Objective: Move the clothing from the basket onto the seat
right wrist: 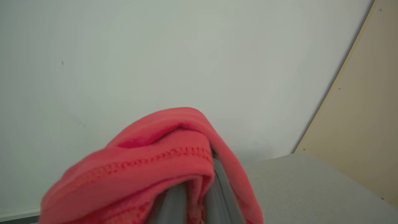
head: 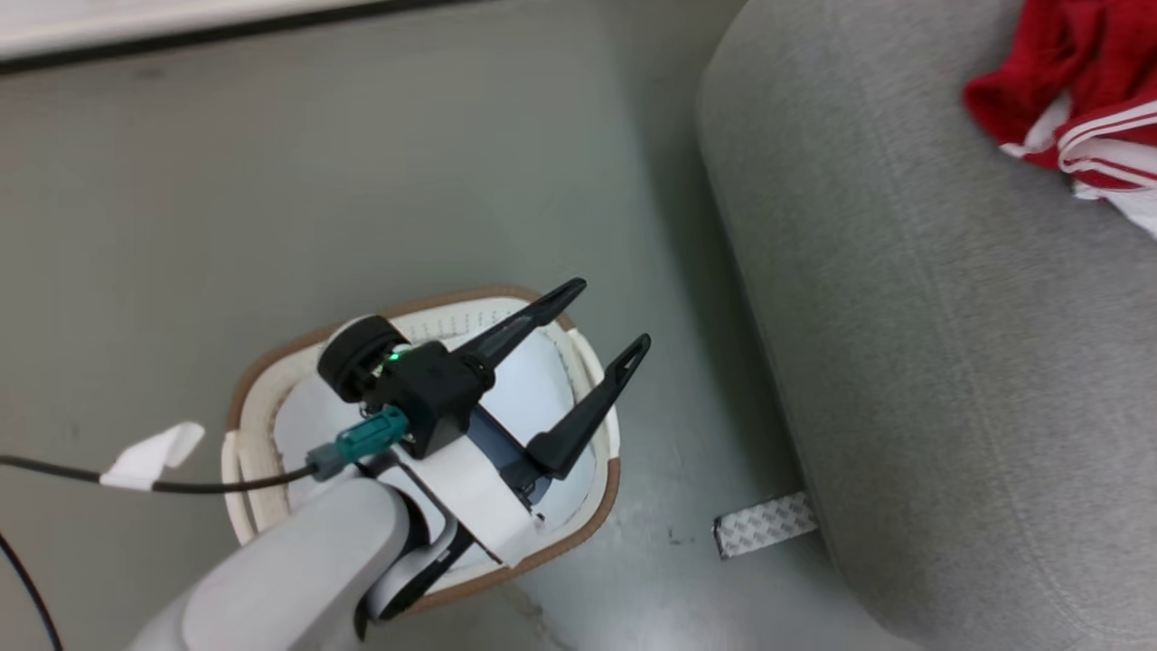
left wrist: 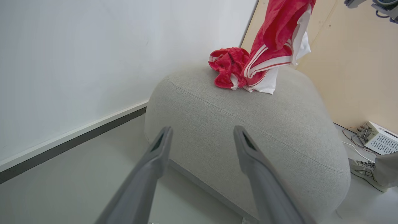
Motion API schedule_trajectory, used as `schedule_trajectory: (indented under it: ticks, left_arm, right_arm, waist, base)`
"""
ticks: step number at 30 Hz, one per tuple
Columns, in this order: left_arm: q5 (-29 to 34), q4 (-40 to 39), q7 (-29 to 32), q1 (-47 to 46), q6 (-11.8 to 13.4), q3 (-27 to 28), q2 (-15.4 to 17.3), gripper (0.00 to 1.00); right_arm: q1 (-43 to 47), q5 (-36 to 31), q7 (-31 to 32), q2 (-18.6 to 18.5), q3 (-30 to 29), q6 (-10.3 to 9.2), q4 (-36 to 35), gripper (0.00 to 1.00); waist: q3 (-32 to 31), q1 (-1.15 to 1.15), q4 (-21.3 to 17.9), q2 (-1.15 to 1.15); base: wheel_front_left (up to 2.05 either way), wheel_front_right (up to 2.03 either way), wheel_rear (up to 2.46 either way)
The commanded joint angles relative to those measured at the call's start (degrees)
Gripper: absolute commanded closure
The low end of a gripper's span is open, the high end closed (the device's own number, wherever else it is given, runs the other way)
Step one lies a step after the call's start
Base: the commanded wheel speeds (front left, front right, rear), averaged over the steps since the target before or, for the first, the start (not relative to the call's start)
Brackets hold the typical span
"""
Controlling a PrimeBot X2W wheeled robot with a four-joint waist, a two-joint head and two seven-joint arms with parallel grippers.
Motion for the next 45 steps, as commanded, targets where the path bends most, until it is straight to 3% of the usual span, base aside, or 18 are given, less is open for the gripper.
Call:
schedule_trajectory:
  ticks: [1, 17, 26, 27, 28, 29, 34, 45]
  left_arm:
    - [0.8, -0.5, 0.2, -0.6, -0.2, 0.3, 0.8, 0.0]
    - [1.6, -4.2, 1.5, -4.0, 0.0, 1.3, 3.5, 0.0]
    - [1.7, -5.1, 2.0, -4.7, 0.2, 1.7, 4.9, 0.0]
    - [1.6, -5.1, 2.0, -4.8, 0.2, 1.8, 5.0, 0.0]
    - [1.5, -5.0, 1.9, -4.8, 0.2, 1.8, 5.0, 0.0]
    - [1.4, -4.8, 1.9, -4.8, 0.1, 1.7, 5.0, 0.0]
    - [0.9, -4.0, 1.2, -3.8, 0.5, 1.5, 4.8, 0.0]
    - [-0.9, 0.0, -1.4, 0.0, 1.2, 1.0, 3.1, 0.0]
  right_arm:
    - [-1.5, -0.7, -0.2, -0.7, -0.6, -0.13, 1.5, 1.0]
    - [-4.2, -6.4, 4.6, -2.0, -2.3, -0.13, 20.9, 1.0]
    - [-4.2, -7.7, 8.9, -2.8, 1.3, -0.13, 28.4, 1.0]
    - [-4.3, -7.4, 9.4, -2.8, 1.8, -0.13, 29.0, 0.84]
    - [-4.4, -6.5, 9.8, -2.6, 2.7, -0.12, 29.4, 0.58]
    - [-4.5, -5.4, 9.9, -2.4, 3.8, -0.05, 29.5, 0.01]
    - [-2.7, -0.8, 11.3, -3.9, 10.8, 0.15, 29.6, 0.0]
    - [3.3, 9.7, 15.3, -12.5, 22.2, -0.07, 26.2, 0.0]
  waist:
    - [3.4, -0.01, 1.8, 0.0]
    - [13.4, -0.01, 3.3, 0.0]
    - [16.2, -0.01, 3.4, 0.0]
    - [16.2, -0.01, 3.5, 0.0]
    - [16.2, -0.01, 3.5, 0.0]
    - [16.1, -0.01, 3.5, 0.0]
    - [14.0, -0.01, 2.9, 0.0]
    - [3.1, -0.01, 1.4, 0.0]
  base:
    - [0.0, 0.0, 0.0]
    - [0.0, 0.0, 0.0]
    - [0.0, 0.0, 0.0]
    - [0.0, 0.0, 0.0]
    - [0.0, 0.0, 0.0]
    - [0.0, 0.0, 0.0]
    - [0.0, 0.0, 0.0]
    - [0.0, 0.0, 0.0]
